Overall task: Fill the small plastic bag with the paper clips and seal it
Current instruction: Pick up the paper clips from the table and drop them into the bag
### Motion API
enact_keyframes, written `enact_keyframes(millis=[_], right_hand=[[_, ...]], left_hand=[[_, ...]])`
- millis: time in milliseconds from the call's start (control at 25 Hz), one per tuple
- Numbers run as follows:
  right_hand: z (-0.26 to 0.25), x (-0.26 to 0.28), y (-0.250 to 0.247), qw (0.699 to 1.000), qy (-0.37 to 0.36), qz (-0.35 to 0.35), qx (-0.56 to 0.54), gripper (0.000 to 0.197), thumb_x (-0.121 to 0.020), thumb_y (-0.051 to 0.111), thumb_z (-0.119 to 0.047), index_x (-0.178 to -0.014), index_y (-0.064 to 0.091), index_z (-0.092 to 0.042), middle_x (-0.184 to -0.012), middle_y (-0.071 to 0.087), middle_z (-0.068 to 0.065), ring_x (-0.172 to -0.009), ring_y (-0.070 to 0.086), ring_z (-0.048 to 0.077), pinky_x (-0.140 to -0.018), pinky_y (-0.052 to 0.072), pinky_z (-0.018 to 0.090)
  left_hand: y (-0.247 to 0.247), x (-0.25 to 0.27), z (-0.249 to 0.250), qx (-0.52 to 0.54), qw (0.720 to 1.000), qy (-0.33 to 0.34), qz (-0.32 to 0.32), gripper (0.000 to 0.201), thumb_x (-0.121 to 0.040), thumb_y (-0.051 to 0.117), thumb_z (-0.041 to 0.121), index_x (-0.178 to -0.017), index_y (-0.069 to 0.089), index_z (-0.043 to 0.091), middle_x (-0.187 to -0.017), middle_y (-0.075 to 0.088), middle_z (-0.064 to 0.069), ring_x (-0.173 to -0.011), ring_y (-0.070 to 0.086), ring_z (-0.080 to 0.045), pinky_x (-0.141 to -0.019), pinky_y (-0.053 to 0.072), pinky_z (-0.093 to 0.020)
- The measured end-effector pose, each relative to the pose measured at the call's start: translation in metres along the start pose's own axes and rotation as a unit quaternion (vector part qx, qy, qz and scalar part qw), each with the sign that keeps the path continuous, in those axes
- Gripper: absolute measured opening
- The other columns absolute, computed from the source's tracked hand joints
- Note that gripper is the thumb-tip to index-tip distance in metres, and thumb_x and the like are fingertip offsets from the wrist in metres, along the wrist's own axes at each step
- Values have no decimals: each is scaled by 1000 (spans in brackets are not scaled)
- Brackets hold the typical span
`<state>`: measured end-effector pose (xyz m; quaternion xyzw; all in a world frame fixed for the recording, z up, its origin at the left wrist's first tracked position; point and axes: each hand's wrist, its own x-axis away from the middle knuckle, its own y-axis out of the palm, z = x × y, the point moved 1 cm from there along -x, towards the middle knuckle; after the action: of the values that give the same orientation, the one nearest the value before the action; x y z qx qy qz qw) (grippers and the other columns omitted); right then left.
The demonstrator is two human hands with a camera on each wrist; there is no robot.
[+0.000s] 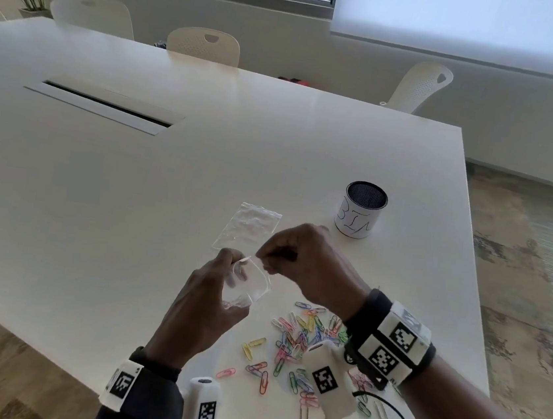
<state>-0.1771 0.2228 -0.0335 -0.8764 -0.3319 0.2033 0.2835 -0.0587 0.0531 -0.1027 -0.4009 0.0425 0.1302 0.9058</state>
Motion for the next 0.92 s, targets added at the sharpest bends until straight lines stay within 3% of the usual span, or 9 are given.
enact_keyframes(millis=[80,200,280,400,520,680,800,920], right_hand=[[17,4,-14,999,38,16,-1,12,-88,83,-9,-98,83,-14,-82,81,-2,-74,78,9,-77,64,25],[44,18,-35,993,93,9,70,13,-89,81,-11,-102,82,-14,-83,77,-6,-73,72,5,-74,56,18],[60,31,-43,982,131,-31,133,23,-90,81,-16,-113,78,-14,-103,79,0,-83,71,8,-74,52,14],[77,51,-42,950,188,-134,210,63,-83,85,-39,-138,62,-17,-136,65,2,-114,65,14,-94,52,23],[80,65,-38,930,210,-194,232,99,-72,87,-55,-155,43,-22,-153,48,0,-136,50,18,-115,45,36],[82,82,-50,920,229,-165,273,115,-65,83,-70,-159,33,-26,-153,44,0,-138,45,18,-115,46,38],[85,97,-57,909,274,-152,276,115,-64,81,-75,-158,34,-26,-150,44,2,-135,47,20,-114,46,37],[83,106,-49,919,288,-138,233,107,-64,84,-70,-151,43,-23,-141,47,0,-126,50,17,-111,46,33]], left_hand=[[0,0,0,6,1000,4,-1,57,-83,88,22,-121,49,36,-105,61,22,-96,62,0,-75,60,-31],[1,-3,1,21,1000,-3,-8,58,-82,88,23,-122,49,37,-107,62,23,-98,63,-7,-79,62,-40],[2,-5,2,21,1000,-6,-13,58,-82,89,24,-122,48,39,-108,62,22,-99,64,-11,-79,63,-43],[5,-10,5,24,999,2,-24,58,-82,90,23,-120,49,38,-109,62,22,-99,65,-10,-79,63,-42],[7,-11,7,17,999,9,-33,58,-82,90,20,-119,48,37,-109,61,24,-100,65,-7,-77,63,-37],[9,-10,6,14,999,15,-45,56,-82,90,22,-116,48,37,-108,60,25,-100,63,-2,-71,56,-19],[9,-10,5,15,998,17,-50,57,-82,91,21,-117,48,37,-108,60,25,-98,63,-2,-70,57,-22],[9,-11,6,13,998,15,-54,57,-82,91,22,-117,48,38,-109,60,25,-98,63,-1,-72,62,-30]])
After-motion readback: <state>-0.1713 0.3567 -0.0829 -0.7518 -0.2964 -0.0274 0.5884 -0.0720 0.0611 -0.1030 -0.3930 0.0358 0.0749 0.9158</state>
